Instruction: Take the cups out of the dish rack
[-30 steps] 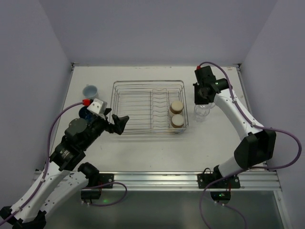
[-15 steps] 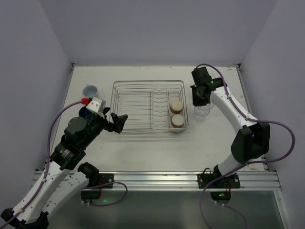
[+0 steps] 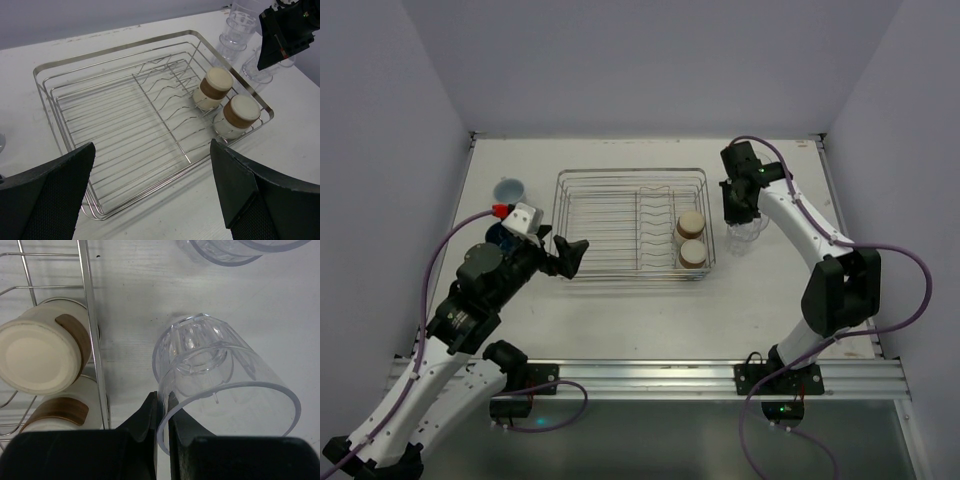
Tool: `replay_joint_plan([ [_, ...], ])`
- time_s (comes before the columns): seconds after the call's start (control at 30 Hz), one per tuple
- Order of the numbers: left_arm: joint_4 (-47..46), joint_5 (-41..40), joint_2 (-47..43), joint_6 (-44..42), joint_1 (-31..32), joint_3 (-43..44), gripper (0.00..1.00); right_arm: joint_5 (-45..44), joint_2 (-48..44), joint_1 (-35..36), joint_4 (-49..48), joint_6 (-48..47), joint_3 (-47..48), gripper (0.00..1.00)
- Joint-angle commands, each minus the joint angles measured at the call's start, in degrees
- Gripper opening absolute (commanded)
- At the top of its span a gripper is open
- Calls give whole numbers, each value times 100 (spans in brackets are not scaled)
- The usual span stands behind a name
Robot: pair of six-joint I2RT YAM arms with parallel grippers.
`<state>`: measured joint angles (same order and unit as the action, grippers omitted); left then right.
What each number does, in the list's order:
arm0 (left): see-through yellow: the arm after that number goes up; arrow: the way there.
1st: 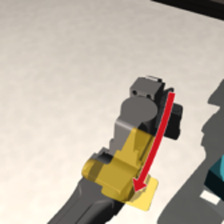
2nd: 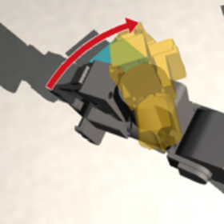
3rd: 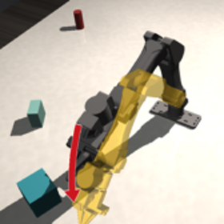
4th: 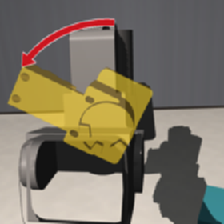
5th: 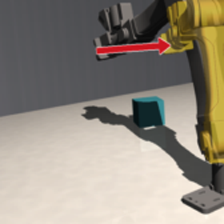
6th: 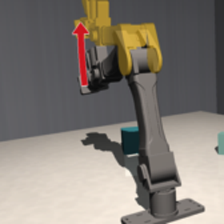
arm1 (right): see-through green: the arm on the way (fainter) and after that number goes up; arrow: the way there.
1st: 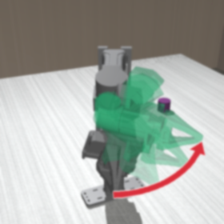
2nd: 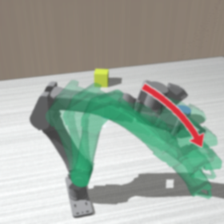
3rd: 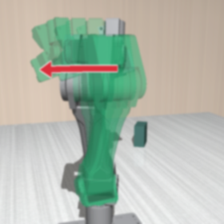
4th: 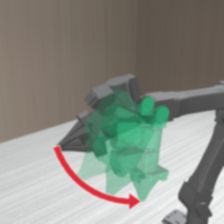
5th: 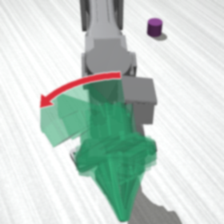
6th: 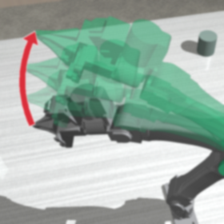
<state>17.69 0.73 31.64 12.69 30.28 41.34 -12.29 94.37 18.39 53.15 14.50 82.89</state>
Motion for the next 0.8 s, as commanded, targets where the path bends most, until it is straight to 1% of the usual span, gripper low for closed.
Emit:
replay_joint_plan([
  [0.0, -108, 164, 35, -65, -66, -56, 100, 157, 73, -38, -15, -220, -19, 0],
  [0.3, -126, 252, 106, -56, -163, -47, 100, 69, -103, -46, 82, -255, -10, 0],
  [0.57, -135, 304, 158, -47, -198, -47, 100, 122, -41, -46, 223, -307, 43, 0],
  [0.7, -135, 366, 194, -47, -224, -39, 100, 315, 108, -38, 371, -325, 227, 2],
  [0.77, -134, 366, 185, -47, -225, -47, 100, 263, 187, -38, 451, -334, 263, 3],
])
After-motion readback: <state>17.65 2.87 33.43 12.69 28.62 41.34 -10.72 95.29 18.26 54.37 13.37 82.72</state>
